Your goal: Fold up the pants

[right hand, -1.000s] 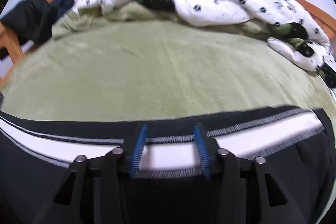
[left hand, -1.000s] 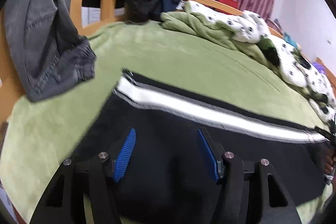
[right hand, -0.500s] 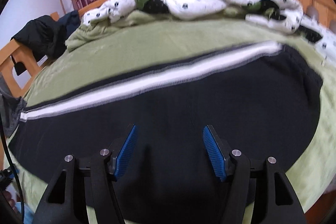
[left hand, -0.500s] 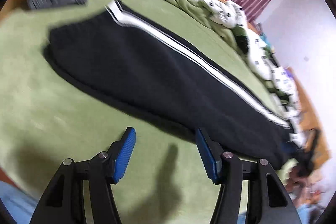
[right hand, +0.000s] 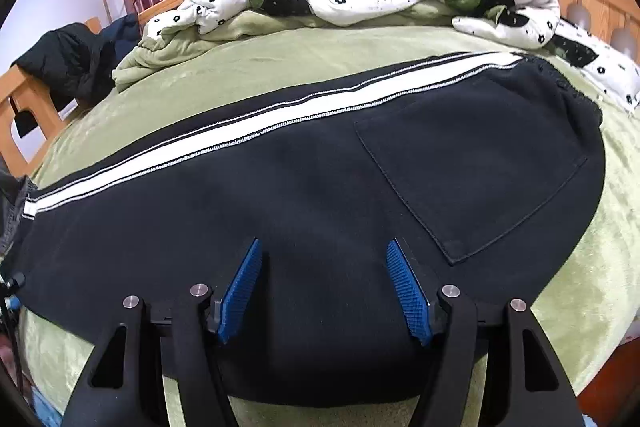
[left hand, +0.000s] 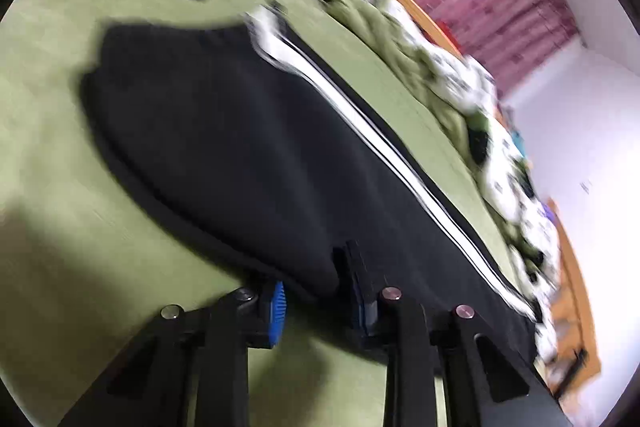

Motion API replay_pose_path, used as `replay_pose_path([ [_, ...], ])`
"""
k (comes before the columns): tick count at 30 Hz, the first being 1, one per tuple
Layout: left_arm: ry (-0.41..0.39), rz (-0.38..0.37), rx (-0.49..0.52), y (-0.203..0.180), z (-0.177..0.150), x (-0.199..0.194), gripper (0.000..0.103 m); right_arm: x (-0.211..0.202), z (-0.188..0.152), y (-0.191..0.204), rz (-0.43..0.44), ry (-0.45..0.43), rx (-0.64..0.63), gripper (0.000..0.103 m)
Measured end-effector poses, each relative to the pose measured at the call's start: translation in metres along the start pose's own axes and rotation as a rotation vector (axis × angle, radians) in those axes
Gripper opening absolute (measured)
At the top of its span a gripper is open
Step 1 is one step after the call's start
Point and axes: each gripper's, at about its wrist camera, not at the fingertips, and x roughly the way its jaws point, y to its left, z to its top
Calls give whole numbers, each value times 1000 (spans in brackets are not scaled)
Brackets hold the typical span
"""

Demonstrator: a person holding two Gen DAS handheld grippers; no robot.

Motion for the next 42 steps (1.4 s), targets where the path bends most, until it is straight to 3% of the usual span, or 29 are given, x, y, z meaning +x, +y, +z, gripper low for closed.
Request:
replay_pose_path([
  [3,-22,16,-9,20,26,-5,24,-6,-4,-2,16,-27,13,64],
  [5,-60,91,-26,32,44,-9,24,-7,-4,-4,19,-35,27,64],
  [11,-91,122,-91,63,71,-10,24,-3,-5,-4,15,-45,45,65],
  [15,-98,161,-52,62,67,-5,25,1,-4,-5,7,-24,56,66],
  [23,-129,308,104,31,72,-7,18,-9,-9,-6,-7,-43,55,66],
  [27,-149,400,227,-7,76,-18,13,-15,-14,-10,-1,-66,23,66],
  [32,-265,453,494,-102,64,-43,12,-17,-14,-28,36,-65,37,66],
  [36,-279,370,695,-194,30,-46,12,-17,-14,-58,41,-58,110,66],
  [40,-180,255,861,-270,-34,-22,12,-28,-19,-87,60,-94,199,66],
  [42,-139,219,954,-297,-82,1,12,-31,-21,-97,64,-102,227,66],
])
